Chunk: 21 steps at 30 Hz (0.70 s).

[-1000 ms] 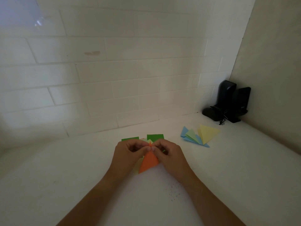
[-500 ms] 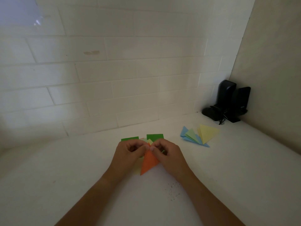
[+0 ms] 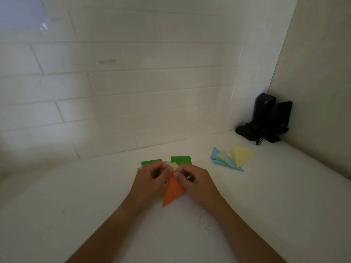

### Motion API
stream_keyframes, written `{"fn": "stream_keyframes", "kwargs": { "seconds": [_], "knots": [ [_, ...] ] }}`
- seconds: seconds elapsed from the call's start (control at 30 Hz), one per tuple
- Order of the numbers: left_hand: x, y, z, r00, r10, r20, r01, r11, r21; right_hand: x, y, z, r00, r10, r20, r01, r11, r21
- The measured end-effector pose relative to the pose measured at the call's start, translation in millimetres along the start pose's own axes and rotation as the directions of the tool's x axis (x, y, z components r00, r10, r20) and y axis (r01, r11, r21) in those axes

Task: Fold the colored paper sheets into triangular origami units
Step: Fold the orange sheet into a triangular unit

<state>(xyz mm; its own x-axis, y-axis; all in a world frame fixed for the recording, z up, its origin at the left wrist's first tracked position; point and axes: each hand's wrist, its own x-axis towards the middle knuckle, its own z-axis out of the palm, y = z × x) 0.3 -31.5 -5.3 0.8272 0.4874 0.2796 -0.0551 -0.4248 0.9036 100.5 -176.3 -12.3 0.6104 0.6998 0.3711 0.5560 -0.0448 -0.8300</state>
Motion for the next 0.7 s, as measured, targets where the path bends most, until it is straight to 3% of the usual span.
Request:
{"fn": "stream_keyframes", "kwargs": {
  "seconds": [0.23, 0.5, 0.7],
  "knots": [
    [0.2, -0.6, -1.8, 1.000, -0.023, -0.012, 0.022, 0.998, -0.066, 0.1, 1.2, 1.5, 1.000, 0.014, 0.018, -0.014, 1.000, 0.000],
    [-2.2, -0.9, 2.9, 0.997, -0.040, 0.066, 0.042, 0.999, -0.028, 1.8, 5.9, -0.7, 0.991, 0.039, -0.128, -0.041, 0.999, -0.012],
    [-1.0, 0.2, 1.0, 0.997, -0.043, 0.058, 0.046, 0.998, -0.049, 2.3, 7.6, 0.3, 0.992, 0.040, -0.116, -0.042, 0.999, -0.015]
  ]
}}
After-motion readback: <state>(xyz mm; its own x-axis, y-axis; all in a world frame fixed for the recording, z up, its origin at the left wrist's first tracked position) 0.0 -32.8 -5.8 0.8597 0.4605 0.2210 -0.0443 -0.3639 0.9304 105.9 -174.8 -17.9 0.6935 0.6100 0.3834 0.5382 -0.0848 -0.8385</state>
